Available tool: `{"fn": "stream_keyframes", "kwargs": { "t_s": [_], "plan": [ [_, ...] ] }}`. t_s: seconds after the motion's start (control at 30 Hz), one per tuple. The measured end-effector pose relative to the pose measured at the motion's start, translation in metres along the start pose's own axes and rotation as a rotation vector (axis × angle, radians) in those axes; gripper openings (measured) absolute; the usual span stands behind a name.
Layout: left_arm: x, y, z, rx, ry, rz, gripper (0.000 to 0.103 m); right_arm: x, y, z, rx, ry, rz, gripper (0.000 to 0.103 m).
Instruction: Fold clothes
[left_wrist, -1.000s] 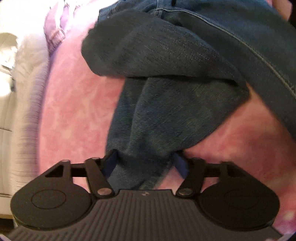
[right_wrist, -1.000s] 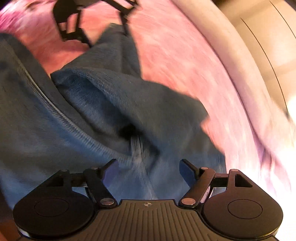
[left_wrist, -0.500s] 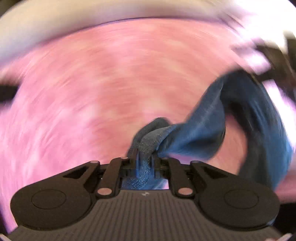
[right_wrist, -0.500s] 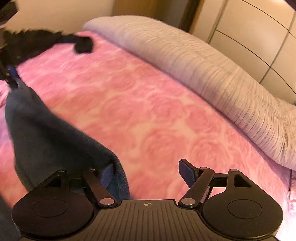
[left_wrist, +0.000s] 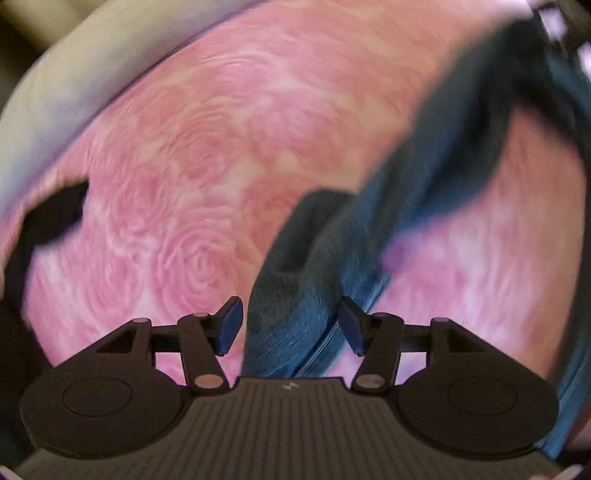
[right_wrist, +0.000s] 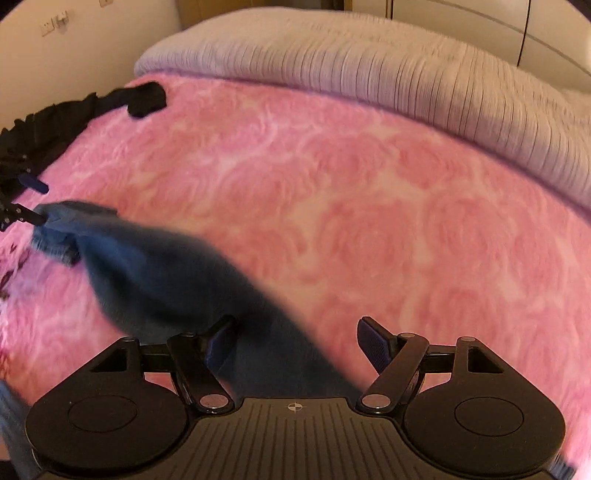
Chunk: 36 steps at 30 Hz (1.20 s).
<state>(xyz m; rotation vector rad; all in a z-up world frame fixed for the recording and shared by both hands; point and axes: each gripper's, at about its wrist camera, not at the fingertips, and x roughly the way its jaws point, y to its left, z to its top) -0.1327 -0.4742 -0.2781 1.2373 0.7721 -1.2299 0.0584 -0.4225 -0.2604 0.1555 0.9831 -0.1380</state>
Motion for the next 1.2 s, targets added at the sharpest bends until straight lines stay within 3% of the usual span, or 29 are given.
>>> {"fn": "stream_keyframes", "kwargs": {
  "t_s": [0.03,0.07,0.1,0.17,0.3,0.43,0.53,0.57,0.67,0.77,0.9,1.0,1.07,1.2],
  "plan": [
    [0.005,-0.008,-0.002,0.068,0.004,0.022,0.048,-0.004,0.001,-0.004,0.001,0.003,-0.013,0.075],
    [0.018,-0.014,-0.004,0.120,0.026,0.029,0.038,-0.009,0.003,-0.009,0.003,0.006,-0.026,0.075],
    [0.028,-0.018,-0.006,0.162,0.050,0.035,0.015,-0.013,0.004,-0.013,0.004,0.009,-0.039,0.075],
    [0.030,-0.014,-0.007,0.197,0.078,0.032,0.010,-0.022,0.007,-0.022,0.006,0.016,-0.065,0.075],
    [-0.012,0.027,-0.001,0.111,0.055,-0.021,0.008,-0.040,0.012,-0.040,0.011,0.028,-0.118,0.075],
    [-0.069,0.093,0.004,0.019,0.120,-0.187,0.004,-0.058,0.018,-0.058,0.016,0.041,-0.170,0.075],
    [-0.094,0.136,0.008,0.046,0.194,-0.282,0.005,-0.065,0.017,-0.066,0.023,0.049,-0.204,0.075],
    [-0.093,0.146,0.009,0.075,0.212,-0.259,0.004,-0.065,0.015,-0.067,0.026,0.051,-0.213,0.075],
    [-0.062,0.169,0.010,0.096,0.262,-0.031,0.002,-0.062,0.011,-0.069,0.040,0.061,-0.232,0.075],
    [-0.037,0.166,0.001,0.077,0.236,0.043,0.009,-0.053,0.011,-0.068,0.045,0.077,-0.227,0.075],
    [-0.022,0.129,-0.027,0.020,0.191,0.008,0.052,-0.048,0.023,-0.067,0.012,0.088,-0.179,0.075],
    [-0.006,0.097,-0.055,-0.049,0.192,-0.057,0.061,-0.045,0.036,-0.065,-0.013,0.091,-0.126,0.075],
    [0.006,0.080,-0.071,-0.045,0.170,-0.025,0.061,-0.039,0.049,-0.063,-0.048,0.104,-0.105,0.075],
    [0.027,0.061,-0.080,0.184,0.070,0.107,0.061,-0.027,0.084,-0.061,-0.248,0.114,-0.168,0.075]
  ]
}}
